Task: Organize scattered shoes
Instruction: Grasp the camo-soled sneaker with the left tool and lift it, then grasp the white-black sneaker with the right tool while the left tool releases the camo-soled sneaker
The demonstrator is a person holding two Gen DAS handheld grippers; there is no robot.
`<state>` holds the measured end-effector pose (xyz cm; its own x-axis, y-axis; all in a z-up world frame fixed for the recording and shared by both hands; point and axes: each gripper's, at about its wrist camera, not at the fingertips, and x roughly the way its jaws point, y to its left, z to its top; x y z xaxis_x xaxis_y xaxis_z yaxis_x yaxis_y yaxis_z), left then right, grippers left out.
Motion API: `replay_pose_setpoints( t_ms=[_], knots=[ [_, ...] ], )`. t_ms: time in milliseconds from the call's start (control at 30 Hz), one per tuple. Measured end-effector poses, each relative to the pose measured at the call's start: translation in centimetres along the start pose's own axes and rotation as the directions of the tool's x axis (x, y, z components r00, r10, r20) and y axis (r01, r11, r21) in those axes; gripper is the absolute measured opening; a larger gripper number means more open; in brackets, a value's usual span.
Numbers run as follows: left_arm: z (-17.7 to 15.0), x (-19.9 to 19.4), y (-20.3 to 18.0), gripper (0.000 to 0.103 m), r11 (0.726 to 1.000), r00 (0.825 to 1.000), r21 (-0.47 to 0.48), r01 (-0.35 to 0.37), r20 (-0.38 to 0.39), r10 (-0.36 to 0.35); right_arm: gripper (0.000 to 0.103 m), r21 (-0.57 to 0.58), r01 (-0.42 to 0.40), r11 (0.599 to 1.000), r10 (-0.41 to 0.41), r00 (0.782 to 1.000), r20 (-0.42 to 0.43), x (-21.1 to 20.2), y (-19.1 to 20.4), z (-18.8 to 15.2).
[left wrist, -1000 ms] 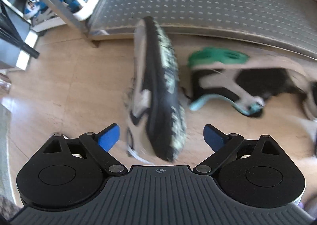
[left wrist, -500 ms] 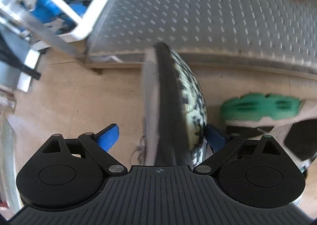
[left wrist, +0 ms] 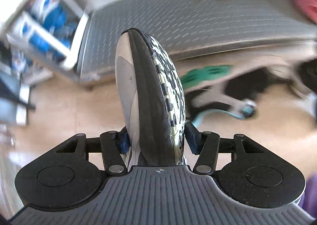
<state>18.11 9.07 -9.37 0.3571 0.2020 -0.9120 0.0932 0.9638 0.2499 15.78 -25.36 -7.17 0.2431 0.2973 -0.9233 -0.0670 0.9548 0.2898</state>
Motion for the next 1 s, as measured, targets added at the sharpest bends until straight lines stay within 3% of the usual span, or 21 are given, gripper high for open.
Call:
replay_pose_setpoints(
  t_ms=[100, 200, 233, 300, 333, 367, 400, 467, 500, 533, 567, 667, 767, 833, 867, 933, 1000],
  knots=[
    [-0.1, -4.9, -4.5, 0.056, 0.98, 0.996, 0.193, 0.041, 0.071, -0.056, 0.099, 0.033, 0.024, 0.999, -0.025, 1.0, 0.016, -0.3, -1.3, -0.2],
    [0.9, -8.3, -9.7, 0.057, 0.927, 0.974, 0.369, 0.06, 0.183, -0.136, 0.099, 0.051, 0.04, 0.998, -0.041, 0.999, 0.023, -0.4, -1.9, -0.2],
    [1.2, -9.5, -11.4, 0.057, 0.901, 0.961, 0.43, 0.059, 0.218, -0.167, 0.099, 0.052, 0.04, 0.998, -0.041, 0.999, 0.022, -0.3, -1.9, -0.1],
    [0.7, -10.7, -14.3, 0.061, 0.807, 0.928, 0.59, 0.011, 0.294, -0.228, 0.099, 0.054, 0.04, 0.998, -0.042, 0.999, 0.02, -0.3, -1.9, 0.0],
    [-0.9, -10.7, -16.0, 0.063, 0.687, 0.916, 0.724, -0.057, 0.313, -0.253, 0.099, 0.055, 0.041, 0.998, -0.042, 0.999, 0.019, -0.3, -1.9, 0.1],
    [-2.3, -10.7, -17.6, 0.071, 0.553, 0.905, 0.824, -0.126, 0.324, -0.277, 0.099, 0.056, 0.041, 0.998, -0.042, 0.999, 0.018, -0.3, -1.9, 0.1],
    [-3.2, -10.3, -18.2, 0.078, 0.489, 0.911, 0.857, -0.16, 0.319, -0.26, 0.099, 0.057, 0.041, 0.998, -0.042, 0.999, 0.017, -0.3, -1.9, 0.2],
    [-7.2, -8.8, -19.6, 0.079, 0.287, 0.936, 0.925, -0.25, 0.307, -0.173, 0.099, 0.06, 0.041, 0.997, -0.042, 0.999, 0.016, -0.2, -1.9, 0.3],
    [-8.1, -8.7, -19.5, 0.08, 0.266, 0.937, 0.927, -0.264, 0.312, -0.158, 0.099, 0.061, 0.041, 0.997, -0.042, 0.999, 0.015, -0.2, -1.9, 0.4],
    [-9.6, -8.5, -19.0, 0.08, 0.28, 0.941, 0.92, -0.276, 0.318, -0.117, 0.099, 0.062, 0.042, 0.997, -0.043, 0.999, 0.014, -0.2, -1.9, 0.4],
    [-9.7, -8.7, -18.7, 0.08, 0.327, 0.951, 0.911, -0.252, 0.296, -0.093, 0.099, 0.063, 0.042, 0.997, -0.043, 0.999, 0.013, -0.2, -1.9, 0.5],
    [-8.4, -10.3, -16.6, 0.083, 0.613, 0.982, 0.785, -0.094, 0.173, -0.072, 0.099, 0.066, 0.042, 0.997, -0.043, 0.999, 0.01, -0.2, -1.9, 0.7],
    [-6.4, -11.4, -14.4, 0.091, 0.827, 0.99, 0.561, 0.035, 0.093, -0.105, 0.099, 0.07, 0.043, 0.997, -0.044, 0.999, 0.008, -0.1, -1.9, 0.9],
    [-5.0, -11.3, -12.7, 0.093, 0.915, 0.989, 0.386, 0.118, 0.04, -0.144, 0.099, 0.065, 0.039, 0.997, -0.039, 0.999, 0.005, 0.0, -1.6, 0.8],
    [-4.6, -11.0, -12.1, 0.093, 0.938, 0.986, 0.308, 0.158, 0.008, -0.169, 0.099, 0.043, 0.015, 0.999, -0.016, 1.0, 0.004, 0.0, -0.6, 0.0],
    [-3.7, -9.8, -10.7, 0.093, 0.961, 0.969, 0.133, 0.244, -0.072, -0.236, 0.098, 0.026, -0.024, 0.999, 0.024, 1.0, 0.001, 0.9, 0.3, -0.4],
    [-3.5, -8.6, -9.6, 0.093, 0.964, 0.956, -0.002, 0.266, -0.131, -0.264, 0.098, 0.038, -0.045, 0.998, 0.046, 0.998, -0.031, 2.6, 0.6, -0.1]
  ],
)
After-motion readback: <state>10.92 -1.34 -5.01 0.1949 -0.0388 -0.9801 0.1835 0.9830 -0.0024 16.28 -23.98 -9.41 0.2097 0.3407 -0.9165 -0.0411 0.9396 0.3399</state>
